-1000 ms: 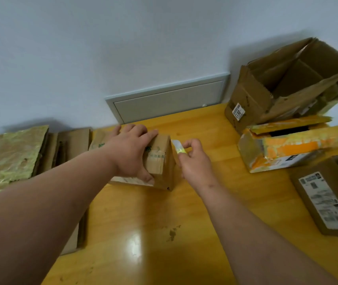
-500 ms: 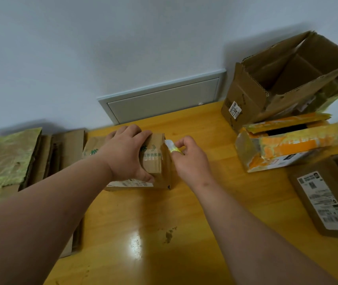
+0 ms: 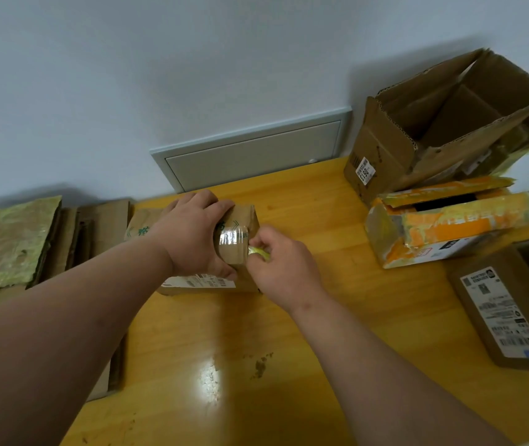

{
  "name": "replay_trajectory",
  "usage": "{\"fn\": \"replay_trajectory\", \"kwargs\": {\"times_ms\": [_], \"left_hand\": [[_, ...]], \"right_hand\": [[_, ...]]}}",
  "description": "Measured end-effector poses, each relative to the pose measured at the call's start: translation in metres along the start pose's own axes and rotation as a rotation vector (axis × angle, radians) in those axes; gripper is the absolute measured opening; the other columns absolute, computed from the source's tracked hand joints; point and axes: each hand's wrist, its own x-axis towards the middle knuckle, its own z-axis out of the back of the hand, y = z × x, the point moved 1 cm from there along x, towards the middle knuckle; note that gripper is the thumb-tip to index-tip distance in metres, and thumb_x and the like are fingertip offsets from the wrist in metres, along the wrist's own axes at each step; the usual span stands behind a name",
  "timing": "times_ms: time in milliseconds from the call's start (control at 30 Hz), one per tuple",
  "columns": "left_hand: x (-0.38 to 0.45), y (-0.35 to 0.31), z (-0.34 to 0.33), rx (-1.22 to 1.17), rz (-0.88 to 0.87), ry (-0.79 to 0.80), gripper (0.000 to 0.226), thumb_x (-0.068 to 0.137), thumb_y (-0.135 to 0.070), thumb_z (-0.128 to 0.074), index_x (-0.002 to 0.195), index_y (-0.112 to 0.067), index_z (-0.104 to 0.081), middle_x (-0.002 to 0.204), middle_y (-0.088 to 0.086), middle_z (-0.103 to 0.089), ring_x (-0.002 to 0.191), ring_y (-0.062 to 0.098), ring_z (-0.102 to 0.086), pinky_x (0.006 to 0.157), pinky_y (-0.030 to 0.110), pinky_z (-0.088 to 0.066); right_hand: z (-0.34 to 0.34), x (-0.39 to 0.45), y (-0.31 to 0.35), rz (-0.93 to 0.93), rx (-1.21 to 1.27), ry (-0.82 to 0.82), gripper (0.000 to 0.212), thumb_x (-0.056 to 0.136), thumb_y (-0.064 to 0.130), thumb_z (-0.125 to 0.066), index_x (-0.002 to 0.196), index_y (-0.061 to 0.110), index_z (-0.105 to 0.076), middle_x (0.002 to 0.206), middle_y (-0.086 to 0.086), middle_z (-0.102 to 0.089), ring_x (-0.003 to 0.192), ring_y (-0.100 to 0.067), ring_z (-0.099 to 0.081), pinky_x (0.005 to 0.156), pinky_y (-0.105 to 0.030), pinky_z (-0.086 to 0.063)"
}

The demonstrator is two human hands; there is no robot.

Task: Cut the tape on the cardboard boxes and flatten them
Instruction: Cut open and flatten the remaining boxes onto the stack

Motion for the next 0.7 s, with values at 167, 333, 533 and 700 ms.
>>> {"fn": "replay_trajectory", "kwargs": {"times_ms": [167,333,533,700], "left_hand": [[-0.002,0.0,-0.002,0.022,-0.007,0.007,0.136,0.044,-0.089,-0.063,0.156,-0.026,-0.016,0.149,0.0,-0.029,0.136,0.025,-0.027,0.117,0.043,-0.024],[-0.012,0.016,-0.004,-0.066,-0.011,0.114,0.141,0.05,-0.085,-0.069,0.156,-0.033,0.007,0.164,-0.006,-0.003,0.15,0.023,0.002,0.122,0.047,-0.006],[-0.034,0.054,-0.004,-0.021,0.181,0.19,0.131,0.059,-0.069,-0.078,0.15,-0.049,0.014,0.163,-0.008,0.001,0.15,0.026,-0.001,0.117,0.065,-0.007],[-0.047,0.051,-0.01,-0.059,0.345,0.157,0.134,0.045,-0.093,-0.063,0.147,-0.052,0.014,0.151,-0.001,-0.023,0.14,0.03,-0.021,0.107,0.056,-0.037]], "right_hand": [[-0.002,-0.011,-0.014,-0.081,0.13,-0.002,0.008,0.076,0.038,-0.049,0.084,0.042,-0.049,0.084,0.005,-0.07,0.057,-0.015,-0.059,0.05,-0.039,-0.049],[0.004,-0.011,-0.039,-0.176,0.115,-0.092,0.016,0.088,0.025,-0.055,0.084,0.038,-0.049,0.067,0.008,-0.056,0.043,-0.004,-0.044,0.042,-0.028,-0.033],[-0.007,-0.012,-0.043,-0.34,0.245,-0.228,0.015,0.096,0.022,-0.053,0.109,0.028,-0.055,0.072,0.006,-0.057,0.048,-0.007,-0.047,0.043,-0.027,-0.035],[-0.009,-0.001,-0.005,-0.142,0.299,-0.299,0.014,0.096,0.028,-0.054,0.098,0.041,-0.049,0.072,0.008,-0.057,0.053,-0.001,-0.051,0.045,-0.024,-0.04]]}}
